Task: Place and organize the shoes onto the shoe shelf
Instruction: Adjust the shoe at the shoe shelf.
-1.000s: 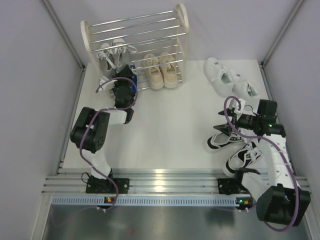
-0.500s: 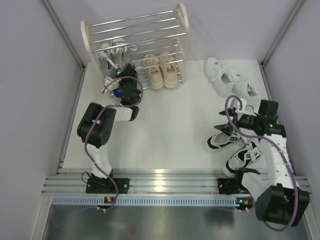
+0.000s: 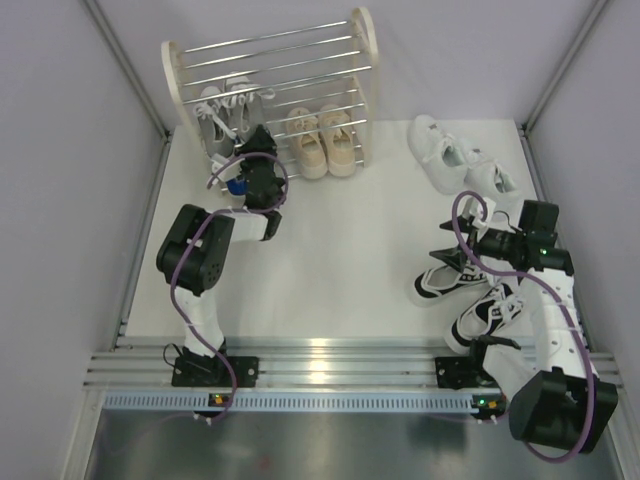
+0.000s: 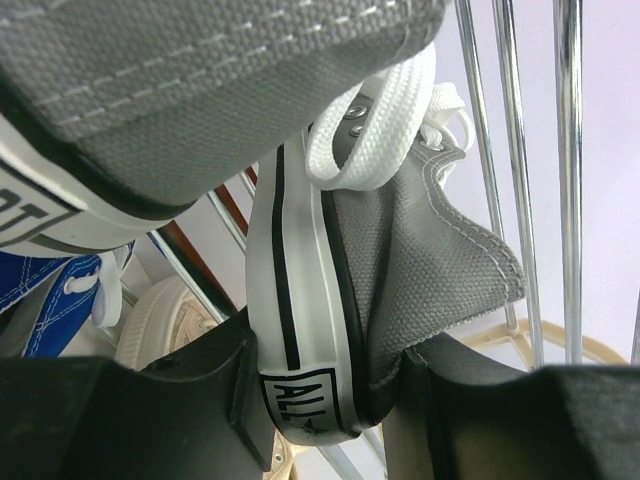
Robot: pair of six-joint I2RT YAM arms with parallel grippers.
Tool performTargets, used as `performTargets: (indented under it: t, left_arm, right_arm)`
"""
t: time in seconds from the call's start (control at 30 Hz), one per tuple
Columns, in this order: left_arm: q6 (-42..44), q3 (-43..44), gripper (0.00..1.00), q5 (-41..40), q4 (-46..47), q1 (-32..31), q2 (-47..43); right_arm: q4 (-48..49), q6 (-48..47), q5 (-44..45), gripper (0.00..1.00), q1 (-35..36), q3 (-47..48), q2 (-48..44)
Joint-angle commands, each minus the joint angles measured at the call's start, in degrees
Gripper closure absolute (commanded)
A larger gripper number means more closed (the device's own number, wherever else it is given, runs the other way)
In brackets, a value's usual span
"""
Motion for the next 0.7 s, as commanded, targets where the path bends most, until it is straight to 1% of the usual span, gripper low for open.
performTargets:
  t: [0.0,0.27,0.4,0.43,0.5,0.53,0.57,0.6,0.63,0.67]
  left_arm:
    - [-2.5,2.1,0.96,-1.0,21.3,-0.8,0.1]
    - [-5.6,-1.5,0.96,-2.2,21.5,-0.8,-0.5]
    - [-5.4,-2.8,0.95,-2.0,21.3,-0.7,-1.4]
    - [-5.5,-3.0,0.91,-2.0,21.4,-0.6,-1.5]
    - [-5.7,-3.6,0.79,-1.9,21.3,-0.5,-1.8]
    - [-5.6,-3.9,0.64,-2.2,21.4,-0.5,-2.1]
    - [-5.6,-3.9,0.56,-2.3,21.1,-0.5,-2.2]
    - [-5.6,-3.9,0.44,-2.3,20.7,-0.4,-2.3]
    - [-5.8,-4.0,0.38,-2.3,20.3,-0.4,-2.7]
    - [-5.9,-4.0,0.33,-2.3,19.8,-0.4,-3.0]
  right_arm:
    - [-0.8,-2.2,-3.8,0.3,-1.2,1.6,-1.2]
    - [-1.5,-2.9,-4.1,0.31,-1.4,1.8,-1.3]
    - [-1.7,-3.2,-4.3,0.31,-1.6,1.8,-1.3]
    - [-1.8,-3.2,-4.4,0.31,-1.6,1.8,-1.1]
    - [-2.1,-3.6,-4.4,0.31,-1.6,1.9,-1.0]
    - [-2.2,-3.8,-4.4,0.31,-1.6,2.0,-1.1]
    - [-2.3,-3.8,-4.4,0.3,-1.7,2.0,-1.1]
    - [-2.3,-3.8,-4.4,0.31,-1.7,2.0,-1.2]
    - [-2.3,-3.8,-4.5,0.31,-1.7,2.0,-1.3]
    - [-2.3,-3.8,-4.5,0.3,-1.8,2.0,-1.2]
